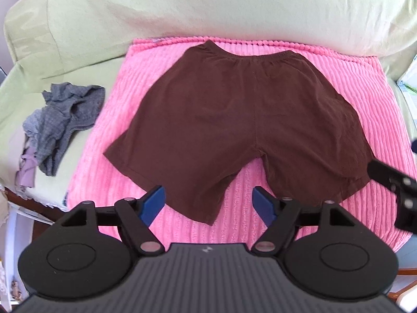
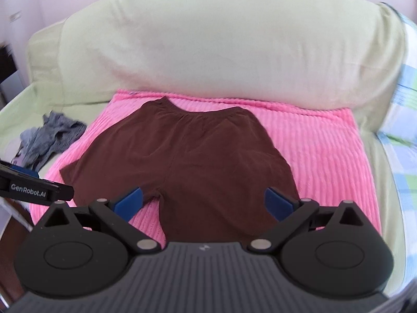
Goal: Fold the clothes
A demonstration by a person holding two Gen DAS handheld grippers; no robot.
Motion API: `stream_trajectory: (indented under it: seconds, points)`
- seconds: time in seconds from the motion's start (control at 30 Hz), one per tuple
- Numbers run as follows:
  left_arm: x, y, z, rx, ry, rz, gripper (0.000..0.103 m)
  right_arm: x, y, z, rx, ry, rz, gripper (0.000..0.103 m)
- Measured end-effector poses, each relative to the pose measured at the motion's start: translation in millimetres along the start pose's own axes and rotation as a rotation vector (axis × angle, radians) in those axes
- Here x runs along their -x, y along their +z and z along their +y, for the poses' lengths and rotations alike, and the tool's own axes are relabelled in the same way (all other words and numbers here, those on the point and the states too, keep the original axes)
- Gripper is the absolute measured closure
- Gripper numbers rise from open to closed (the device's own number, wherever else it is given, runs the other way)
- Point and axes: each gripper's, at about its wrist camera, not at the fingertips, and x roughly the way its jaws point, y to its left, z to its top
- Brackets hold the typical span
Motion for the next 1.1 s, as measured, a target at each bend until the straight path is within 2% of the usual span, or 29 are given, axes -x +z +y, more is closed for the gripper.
stream_trajectory:
  seconds: [0.07, 0.17, 0.2, 0.23, 0.3, 0.33, 0.43, 0.53, 0.7, 0.83, 0.87, 0.93, 0.97, 1.03, 1.1]
  points:
    - [-15.9, -3.3, -4.0, -0.002, -0.03, 0.008, 0.028, -15.8, 2.9, -8.9, 0.03, 0.027, 0.036, 0.005]
    - [-46.1, -7.9, -17.9, -0.034, -0.109, 0.058, 0.029, -35.1, -4.8, -27.4, 0.088, 0.12, 0.085, 0.016]
    - [-55.2, -9.5, -24.5, -0.055, -0.126, 0.079, 0.029, -42.2, -13.4, -32.6, 0.148, 0.149, 0.113, 0.028]
    - [-62.3, -11.2, -32.2, -0.078, -0.132, 0.093, 0.03, -49.4, -23.3, -37.1, 0.226, 0.163, 0.144, 0.034]
    - [-71.3, -15.2, -50.7, -0.127, -0.143, 0.105, 0.03, -60.4, -41.9, -46.1, 0.392, 0.165, 0.207, 0.06]
    - [-73.4, -17.4, -63.7, -0.155, -0.152, 0.102, 0.03, -64.8, -52.1, -51.9, 0.48, 0.165, 0.237, 0.066]
    - [-77.5, -26.6, -104.5, -0.227, -0.184, 0.091, 0.03, -69.8, -69.4, -77.7, 0.629, 0.188, 0.273, 0.067]
    - [-80.4, -39.1, -143.0, -0.24, -0.191, 0.072, 0.029, -77.2, -81.7, -104.4, 0.781, 0.235, 0.242, 0.067]
    - [-88.2, -65.2, -205.9, -0.199, -0.121, 0.038, 0.029, -100.0, -108.7, -136.6, 1.135, 0.312, 0.106, 0.067]
    - [-98.3, -74.5, -243.0, -0.285, -0.055, -0.011, 0.029, -116.2, -126.9, -147.8, 1.336, 0.361, 0.011, 0.067]
    - [-102.0, -75.5, -251.3, -0.317, -0.037, -0.024, 0.029, -119.7, -130.3, -148.6, 1.364, 0.369, 0.002, 0.068]
    - [-108.1, -78.5, -262.4, -0.376, -0.009, -0.041, 0.029, -128.6, -138.5, -151.1, 1.426, 0.392, -0.03, 0.077]
    - [-111.6, -79.0, -268.2, -0.407, 0.01, -0.049, 0.029, -131.7, -140.4, -150.9, 1.445, 0.401, -0.038, 0.088]
    - [-116.6, -81.4, -278.7, -0.474, 0.051, -0.07, 0.029, -135.6, -133.6, -151.4, 1.413, 0.433, -0.042, 0.098]
    - [-121.7, -83.3, -291.1, -0.552, 0.098, -0.102, 0.029, -133.1, -119.1, -153.5, 1.354, 0.467, -0.04, 0.099]
